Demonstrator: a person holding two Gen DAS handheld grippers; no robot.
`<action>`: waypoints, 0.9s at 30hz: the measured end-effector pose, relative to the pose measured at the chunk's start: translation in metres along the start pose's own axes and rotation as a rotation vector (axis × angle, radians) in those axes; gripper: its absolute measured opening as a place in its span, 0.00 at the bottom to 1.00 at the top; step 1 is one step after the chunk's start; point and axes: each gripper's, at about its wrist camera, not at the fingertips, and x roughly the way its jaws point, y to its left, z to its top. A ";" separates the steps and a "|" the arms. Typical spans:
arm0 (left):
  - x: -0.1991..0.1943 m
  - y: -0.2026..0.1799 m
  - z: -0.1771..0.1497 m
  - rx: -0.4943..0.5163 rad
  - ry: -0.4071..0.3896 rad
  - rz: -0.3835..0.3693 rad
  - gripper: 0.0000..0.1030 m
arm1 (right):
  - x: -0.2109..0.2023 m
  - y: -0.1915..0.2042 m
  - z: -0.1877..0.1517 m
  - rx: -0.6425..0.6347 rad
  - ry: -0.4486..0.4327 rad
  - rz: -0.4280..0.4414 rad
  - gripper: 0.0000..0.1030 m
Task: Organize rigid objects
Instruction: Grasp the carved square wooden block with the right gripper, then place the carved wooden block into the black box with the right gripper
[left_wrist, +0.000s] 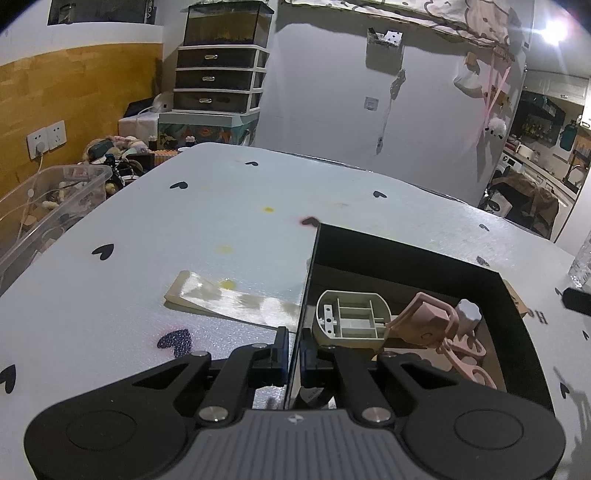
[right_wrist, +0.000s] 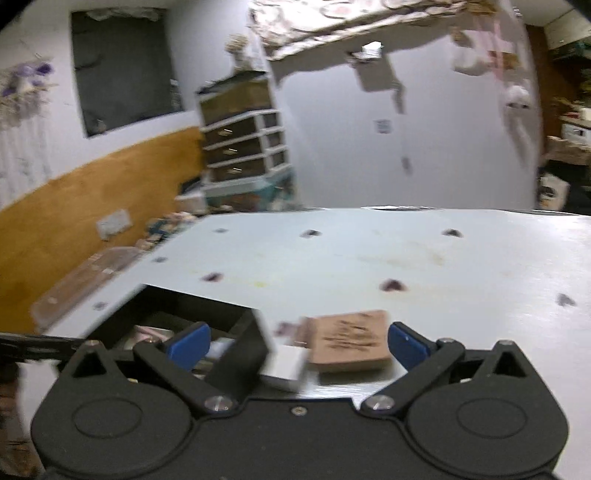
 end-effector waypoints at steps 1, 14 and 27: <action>0.000 0.000 0.000 0.000 0.000 0.002 0.05 | 0.005 -0.003 -0.002 -0.008 0.006 -0.021 1.00; 0.000 -0.003 0.001 0.002 0.002 0.012 0.05 | 0.084 -0.018 -0.002 0.028 0.138 -0.103 1.00; 0.002 -0.002 0.000 -0.002 0.002 0.004 0.05 | 0.116 -0.020 -0.004 -0.058 0.190 -0.201 0.76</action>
